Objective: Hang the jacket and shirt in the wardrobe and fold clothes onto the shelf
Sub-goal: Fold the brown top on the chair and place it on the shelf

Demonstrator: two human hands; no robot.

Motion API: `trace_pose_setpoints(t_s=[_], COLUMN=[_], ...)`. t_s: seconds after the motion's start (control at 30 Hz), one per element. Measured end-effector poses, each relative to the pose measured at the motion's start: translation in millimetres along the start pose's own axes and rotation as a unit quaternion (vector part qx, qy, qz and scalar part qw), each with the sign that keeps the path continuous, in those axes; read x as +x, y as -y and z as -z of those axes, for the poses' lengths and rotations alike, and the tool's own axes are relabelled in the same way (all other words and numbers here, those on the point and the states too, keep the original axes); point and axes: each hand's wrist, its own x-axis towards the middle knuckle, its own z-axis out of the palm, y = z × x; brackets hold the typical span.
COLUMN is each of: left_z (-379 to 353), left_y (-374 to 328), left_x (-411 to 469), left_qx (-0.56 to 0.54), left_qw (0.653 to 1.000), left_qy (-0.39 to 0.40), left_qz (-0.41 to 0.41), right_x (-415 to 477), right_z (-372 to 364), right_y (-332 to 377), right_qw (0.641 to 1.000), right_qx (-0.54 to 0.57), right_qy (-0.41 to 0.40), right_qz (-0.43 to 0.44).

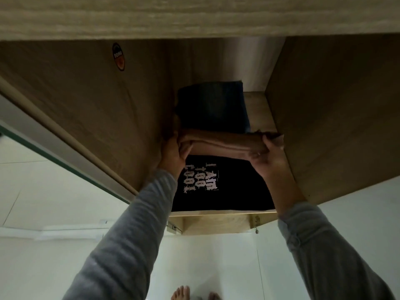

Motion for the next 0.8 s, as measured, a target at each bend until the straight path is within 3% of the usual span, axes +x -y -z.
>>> trace_pose_setpoints(t_s=[0.17,0.23,0.3,0.4,0.47,0.53,0.67,0.8], left_z=[-20.1,-5.6,23.5,77.4,105.3,111.4,97.2,94.5], left_y=[-25.6,-14.6,15.3,72.3,96.2,101.6,95.0,87.5], left_x=[-3.6,-11.1,-16.4,-23.1,-13.8,-6.6,-21.5,-38.9], left_qx=[-0.059,-0.058,-0.004,0.125,0.228,0.307,0.520,0.550], left_qw=[0.996,0.995,0.998,0.989,0.966,0.939,0.831,0.813], left_qy=[0.025,0.037,0.006,-0.080,-0.114,-0.138,-0.188,-0.158], left_qz=[-0.055,-0.072,-0.064,0.011,0.052,0.064,-0.062,-0.106], right_x=[-14.1,-18.6,-23.6,-32.7,-37.4,-40.4,-39.3,-39.8], right_z=[-28.9,-13.0,18.9,75.8,104.1,116.3,111.5,103.8], right_y=[16.1,9.4,-9.3,-47.6,-62.4,-64.1,-50.9,-48.4], right_qw=[0.995,0.995,0.998,0.992,0.974,0.968,0.974,0.969], right_qx=[0.044,0.041,0.021,-0.059,-0.131,-0.168,-0.167,-0.184], right_qy=[0.082,0.080,0.051,-0.097,-0.147,-0.137,-0.123,-0.133], right_qz=[0.043,0.053,0.039,-0.056,-0.115,-0.125,-0.092,-0.097])
